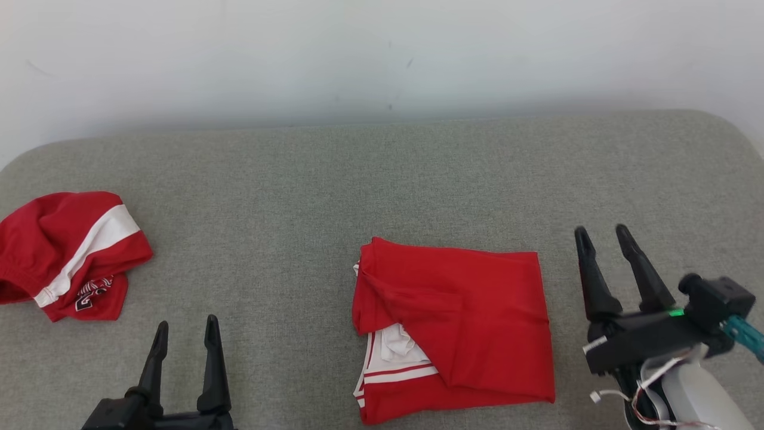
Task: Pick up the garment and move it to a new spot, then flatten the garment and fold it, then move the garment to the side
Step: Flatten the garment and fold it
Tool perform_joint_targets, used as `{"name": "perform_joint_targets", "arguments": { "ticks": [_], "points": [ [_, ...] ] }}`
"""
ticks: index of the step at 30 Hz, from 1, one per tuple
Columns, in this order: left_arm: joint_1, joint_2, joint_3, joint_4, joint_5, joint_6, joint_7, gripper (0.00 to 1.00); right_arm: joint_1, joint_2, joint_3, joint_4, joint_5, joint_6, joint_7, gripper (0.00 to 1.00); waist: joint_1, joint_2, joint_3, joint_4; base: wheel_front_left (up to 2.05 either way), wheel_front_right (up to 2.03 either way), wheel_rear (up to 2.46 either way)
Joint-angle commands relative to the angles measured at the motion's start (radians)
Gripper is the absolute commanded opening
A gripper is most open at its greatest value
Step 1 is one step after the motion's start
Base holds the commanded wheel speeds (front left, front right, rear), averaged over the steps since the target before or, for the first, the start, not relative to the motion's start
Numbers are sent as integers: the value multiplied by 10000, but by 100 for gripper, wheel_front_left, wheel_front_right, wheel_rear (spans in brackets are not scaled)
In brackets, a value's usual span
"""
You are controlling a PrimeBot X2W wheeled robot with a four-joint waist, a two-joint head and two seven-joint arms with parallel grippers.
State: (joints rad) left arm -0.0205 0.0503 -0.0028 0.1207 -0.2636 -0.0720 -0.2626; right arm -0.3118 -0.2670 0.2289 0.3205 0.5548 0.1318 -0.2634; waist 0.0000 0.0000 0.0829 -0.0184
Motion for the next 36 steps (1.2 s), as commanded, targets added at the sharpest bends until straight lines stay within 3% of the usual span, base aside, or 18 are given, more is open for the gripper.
{"name": "perform_joint_targets", "arguments": {
  "ticks": [1,3,5,6,7,25,30,36],
  "points": [
    [132,3,27,-55,126,-48,-31,100,397,-53,-187,-87,-139,-25,-8,100,0,0,-58,-24,0,0,0],
    [177,2,45,-65,154,-45,-31,100,701,-77,-328,-76,-208,-25,-9,100,0,0,-94,-30,0,0,0],
    [187,3,63,-68,194,-52,-31,100,868,-133,-360,58,-245,-25,-9,31,0,0,-115,-10,0,0,0],
    [187,3,63,-68,194,-52,-31,100,868,-133,-360,58,-245,-25,-9,31,0,0,-115,-10,0,0,0],
    [185,3,67,-64,223,-40,-31,100,904,-168,-307,162,-248,-25,-9,0,0,0,-124,14,0,0,0],
    [117,1,31,-12,416,-133,-31,100,-587,-95,1571,3708,-357,-25,-9,0,0,0,-135,1205,0,0,0],
    [142,3,24,3,342,-110,-31,100,-838,207,2011,4588,-299,-25,-11,0,0,0,-106,1415,0,0,0],
    [91,3,55,-4,272,-137,-31,100,-963,737,2720,4819,-165,-25,-10,0,0,0,-2,1519,0,0,0]
  ]
}}
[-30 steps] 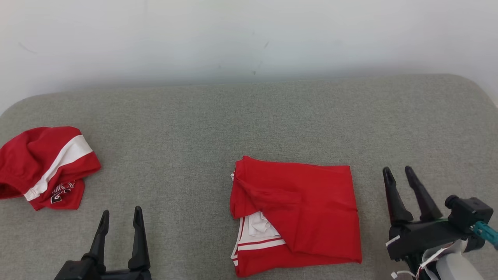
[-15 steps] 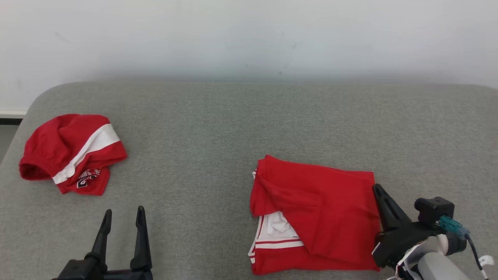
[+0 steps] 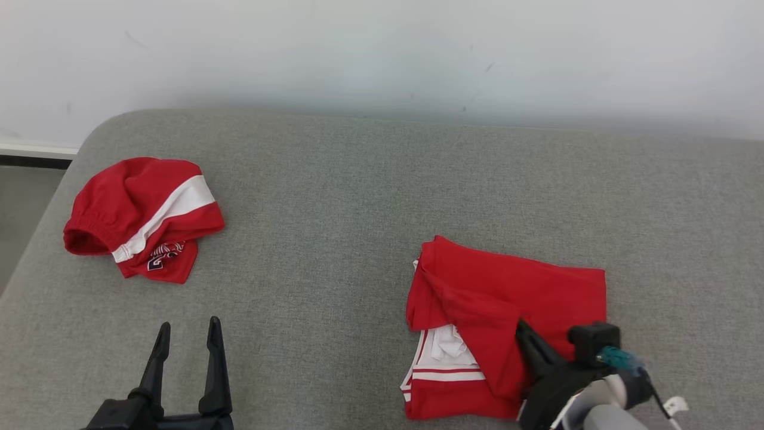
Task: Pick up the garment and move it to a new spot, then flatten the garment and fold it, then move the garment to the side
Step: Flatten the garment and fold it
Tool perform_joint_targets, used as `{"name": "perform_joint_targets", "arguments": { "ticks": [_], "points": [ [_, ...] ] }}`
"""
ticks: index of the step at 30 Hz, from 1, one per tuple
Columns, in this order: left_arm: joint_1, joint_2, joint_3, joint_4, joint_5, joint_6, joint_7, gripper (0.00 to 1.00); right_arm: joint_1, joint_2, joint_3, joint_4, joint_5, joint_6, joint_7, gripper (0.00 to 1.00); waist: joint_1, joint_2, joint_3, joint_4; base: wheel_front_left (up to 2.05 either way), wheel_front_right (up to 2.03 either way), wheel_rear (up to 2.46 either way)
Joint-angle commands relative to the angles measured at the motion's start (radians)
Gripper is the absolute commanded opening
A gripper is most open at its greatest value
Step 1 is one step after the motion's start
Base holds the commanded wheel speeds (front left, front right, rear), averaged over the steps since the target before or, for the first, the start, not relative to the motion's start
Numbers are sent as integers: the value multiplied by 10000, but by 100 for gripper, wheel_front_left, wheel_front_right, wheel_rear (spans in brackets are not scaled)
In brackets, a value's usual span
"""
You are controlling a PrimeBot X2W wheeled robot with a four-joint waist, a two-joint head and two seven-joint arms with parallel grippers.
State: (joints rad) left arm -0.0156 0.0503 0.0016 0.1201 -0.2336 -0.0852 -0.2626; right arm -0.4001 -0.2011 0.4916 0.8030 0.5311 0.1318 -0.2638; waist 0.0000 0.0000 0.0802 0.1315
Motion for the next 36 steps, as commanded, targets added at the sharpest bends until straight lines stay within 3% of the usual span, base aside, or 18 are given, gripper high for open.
{"name": "perform_joint_targets", "arguments": {
  "ticks": [1,11,16,19,20,23,29,36],
  "points": [
    [14,1,1,9,-33,-2,-31,100,-68,151,267,-39,87,-25,-4,0,0,0,38,27,0,0,0],
    [-54,0,-82,13,-146,125,-31,100,295,511,2314,-1088,333,-25,-6,0,0,0,74,-11,0,0,0],
    [8,1,-41,-20,-177,134,-31,100,171,349,2312,-1645,416,-25,-8,0,0,0,72,-213,0,0,0],
    [-11,3,-40,-25,-120,151,-31,100,208,119,1523,-2278,323,-25,-6,0,0,0,42,-434,0,0,0],
    [-47,3,4,-46,-85,159,-31,100,404,33,654,-2705,184,-25,-6,0,0,0,17,-598,0,0,0],
    [-111,4,72,-55,-38,152,-31,100,714,-147,-510,-3316,-217,-25,-5,0,0,0,-8,-866,0,0,0],
    [-52,1,124,-62,75,126,-31,100,1517,-349,-2310,-4240,-915,-25,-6,0,0,0,-165,-1410,0,0,0],
    [284,6,154,-136,264,89,-31,100,2505,-169,-3625,-4972,-1414,-26,-5,0,0,0,-410,-1919,0,0,0]
  ]
}}
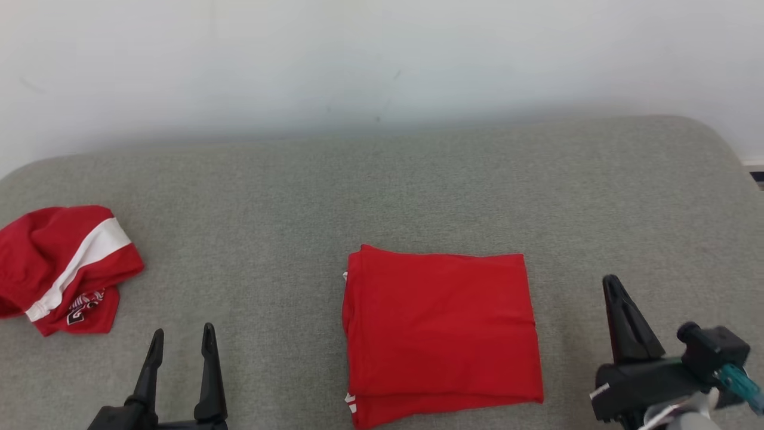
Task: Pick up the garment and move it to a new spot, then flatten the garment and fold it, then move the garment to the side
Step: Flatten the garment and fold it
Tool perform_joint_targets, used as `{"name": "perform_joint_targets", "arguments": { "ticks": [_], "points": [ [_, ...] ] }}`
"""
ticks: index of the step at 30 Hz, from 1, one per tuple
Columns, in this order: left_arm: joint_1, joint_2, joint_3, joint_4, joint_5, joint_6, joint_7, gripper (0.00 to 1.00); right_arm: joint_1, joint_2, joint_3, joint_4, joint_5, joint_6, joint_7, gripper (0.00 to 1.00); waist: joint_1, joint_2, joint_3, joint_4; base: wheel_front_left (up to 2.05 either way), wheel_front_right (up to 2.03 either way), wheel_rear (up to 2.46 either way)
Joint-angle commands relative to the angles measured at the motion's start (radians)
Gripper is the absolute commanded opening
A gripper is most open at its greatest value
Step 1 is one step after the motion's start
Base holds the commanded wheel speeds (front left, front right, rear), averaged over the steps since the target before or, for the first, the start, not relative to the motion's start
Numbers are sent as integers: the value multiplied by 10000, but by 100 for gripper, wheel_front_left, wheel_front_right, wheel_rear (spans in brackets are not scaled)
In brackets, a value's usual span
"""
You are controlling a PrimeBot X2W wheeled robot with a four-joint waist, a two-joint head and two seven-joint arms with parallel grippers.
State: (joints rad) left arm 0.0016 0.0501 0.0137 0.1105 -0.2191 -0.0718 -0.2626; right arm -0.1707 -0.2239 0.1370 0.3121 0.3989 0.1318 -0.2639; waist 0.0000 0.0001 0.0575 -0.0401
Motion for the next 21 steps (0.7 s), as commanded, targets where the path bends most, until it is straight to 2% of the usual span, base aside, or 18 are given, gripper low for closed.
{"name": "perform_joint_targets", "arguments": {
  "ticks": [1,2,3,4,12,21],
  "points": [
    [185,3,31,-40,180,-57,-31,100,383,94,-198,-121,-143,-26,-3,9,0,-1,-226,-237,0,0,0],
    [251,5,22,-24,305,-42,-31,100,528,105,-264,-180,-209,-26,-4,39,0,-1,-265,-260,0,0,0],
    [274,5,20,1,396,-42,-31,100,614,100,-354,-285,-305,-26,-4,92,0,-1,-302,-273,0,0,0],
    [272,6,12,5,445,-44,-31,100,737,113,-425,-362,-374,-26,-4,100,0,-1,-332,-276,0,0,0],
    [538,5,101,20,816,15,-31,100,1542,317,-665,-877,-737,-26,-3,100,0,-1,-524,-173,0,0,0],
    [851,3,331,52,1039,-53,-31,100,1529,282,-483,-1074,-956,-26,-3,100,0,-1,-627,48,0,0,0]
  ]
}}
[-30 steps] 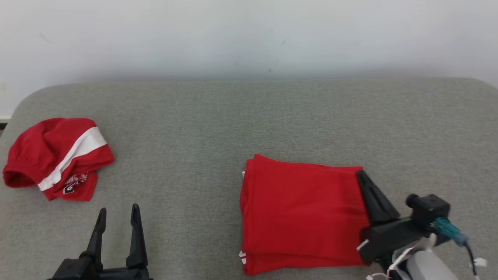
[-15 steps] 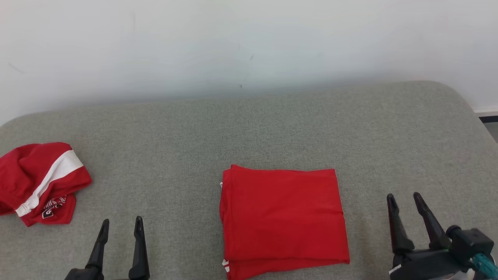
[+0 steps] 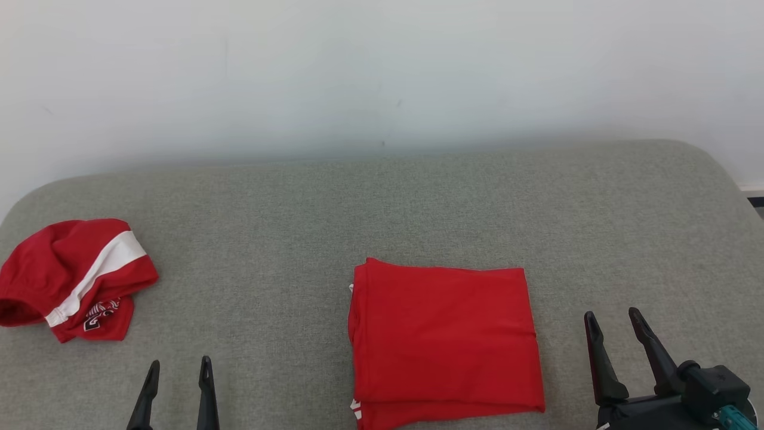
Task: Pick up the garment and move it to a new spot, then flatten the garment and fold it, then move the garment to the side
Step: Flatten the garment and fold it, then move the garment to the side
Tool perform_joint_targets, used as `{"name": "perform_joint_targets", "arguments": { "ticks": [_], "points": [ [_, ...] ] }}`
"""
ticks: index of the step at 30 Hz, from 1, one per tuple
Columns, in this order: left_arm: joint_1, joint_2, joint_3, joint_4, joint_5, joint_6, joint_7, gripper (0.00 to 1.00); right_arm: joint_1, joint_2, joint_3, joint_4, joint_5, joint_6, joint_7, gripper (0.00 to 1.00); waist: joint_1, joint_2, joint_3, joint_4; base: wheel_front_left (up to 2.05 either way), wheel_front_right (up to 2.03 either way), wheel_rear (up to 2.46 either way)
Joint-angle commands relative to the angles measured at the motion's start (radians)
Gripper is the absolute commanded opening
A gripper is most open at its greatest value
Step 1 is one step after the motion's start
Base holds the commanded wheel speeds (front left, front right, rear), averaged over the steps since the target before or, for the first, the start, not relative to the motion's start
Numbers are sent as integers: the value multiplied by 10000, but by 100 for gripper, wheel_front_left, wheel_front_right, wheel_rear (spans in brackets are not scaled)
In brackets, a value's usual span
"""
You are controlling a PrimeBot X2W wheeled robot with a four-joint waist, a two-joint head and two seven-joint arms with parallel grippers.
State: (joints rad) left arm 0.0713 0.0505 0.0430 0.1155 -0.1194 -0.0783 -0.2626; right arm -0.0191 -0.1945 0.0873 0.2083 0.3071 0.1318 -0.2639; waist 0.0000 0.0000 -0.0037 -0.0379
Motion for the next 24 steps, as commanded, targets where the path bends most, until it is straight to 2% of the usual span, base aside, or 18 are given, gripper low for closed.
{"name": "perform_joint_targets", "arguments": {
  "ticks": [1,24],
  "points": [
    [147,1,51,-5,57,-1,-31,100,-6,-26,33,-43,-47,-26,-3,100,0,0,-19,56,0,0,0],
    [292,1,-155,-215,35,181,-31,100,-89,-115,223,273,-195,-26,-3,100,0,0,-27,168,0,0,0]
  ]
}}
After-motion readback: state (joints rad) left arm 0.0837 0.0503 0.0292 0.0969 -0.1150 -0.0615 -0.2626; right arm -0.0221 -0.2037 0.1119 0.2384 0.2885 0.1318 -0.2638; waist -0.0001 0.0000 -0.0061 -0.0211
